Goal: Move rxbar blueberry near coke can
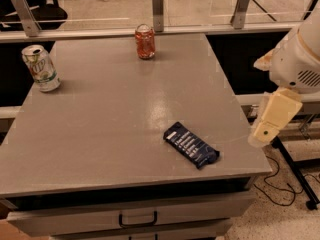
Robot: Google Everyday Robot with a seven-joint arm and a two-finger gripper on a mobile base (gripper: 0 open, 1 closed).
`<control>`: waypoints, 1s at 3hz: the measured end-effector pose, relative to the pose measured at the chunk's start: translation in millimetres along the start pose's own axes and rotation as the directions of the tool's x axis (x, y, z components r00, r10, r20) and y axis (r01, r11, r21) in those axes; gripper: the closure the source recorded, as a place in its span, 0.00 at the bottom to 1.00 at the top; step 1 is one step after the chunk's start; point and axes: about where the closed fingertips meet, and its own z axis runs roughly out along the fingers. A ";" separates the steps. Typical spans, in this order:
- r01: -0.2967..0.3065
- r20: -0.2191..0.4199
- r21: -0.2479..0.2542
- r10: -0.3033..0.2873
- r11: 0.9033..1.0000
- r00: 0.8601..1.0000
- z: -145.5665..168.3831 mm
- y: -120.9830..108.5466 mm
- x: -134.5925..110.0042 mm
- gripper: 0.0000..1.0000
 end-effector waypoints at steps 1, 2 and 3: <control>-0.035 0.031 -0.024 0.035 0.999 0.999 30.1 9.2 -18.5 0.00; -0.065 0.038 -0.050 0.066 0.997 0.997 60.2 24.4 -38.3 0.00; -0.098 0.025 -0.059 0.099 0.993 0.995 85.7 40.1 -47.3 0.00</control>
Offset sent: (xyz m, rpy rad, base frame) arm 0.0032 0.0918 -0.0865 0.0937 0.0958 -0.0633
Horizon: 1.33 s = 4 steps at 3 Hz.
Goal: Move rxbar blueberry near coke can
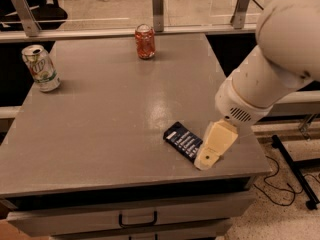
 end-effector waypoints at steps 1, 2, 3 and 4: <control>-0.042 -0.019 -0.014 0.042 0.999 0.999 22.5 10.2 0.2 0.03; -0.068 -0.018 -0.029 0.068 0.997 0.998 34.1 16.6 -5.4 0.21; -0.085 -0.009 -0.037 0.085 0.996 0.996 36.0 15.8 -12.5 0.44; -0.084 0.005 -0.035 0.084 0.996 0.996 31.8 17.4 -20.8 0.67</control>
Offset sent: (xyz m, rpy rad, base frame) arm -0.0052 0.0329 -0.0465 0.0300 0.0822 -0.0784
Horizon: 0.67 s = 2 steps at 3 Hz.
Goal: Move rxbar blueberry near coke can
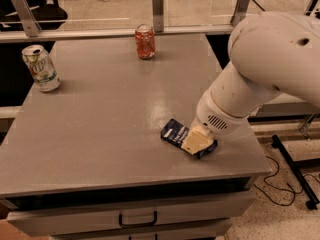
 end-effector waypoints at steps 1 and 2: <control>-0.007 -0.016 -0.015 0.006 1.000 1.000 2.2 8.0 7.1 0.90; -0.008 -0.015 -0.010 0.008 1.000 1.000 0.2 6.6 8.8 1.00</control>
Offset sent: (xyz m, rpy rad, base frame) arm 0.0342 -0.0357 0.0611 0.0375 -0.1526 -0.0239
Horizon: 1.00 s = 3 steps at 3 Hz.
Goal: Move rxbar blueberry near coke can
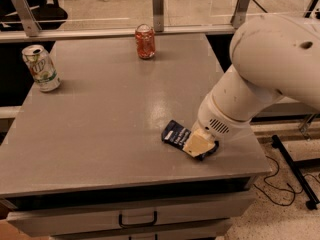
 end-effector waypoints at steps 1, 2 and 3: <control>0.000 0.000 0.000 0.000 1.000 1.000 0.0 0.0 0.0 1.00; 0.006 0.059 0.070 -0.010 0.998 0.998 -3.8 -32.7 -11.1 1.00; 0.030 0.145 0.156 -0.053 0.987 0.988 -14.5 -90.8 -36.8 1.00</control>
Offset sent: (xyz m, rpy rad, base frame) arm 0.0906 -0.0187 0.0241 0.0648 -0.2339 -0.0377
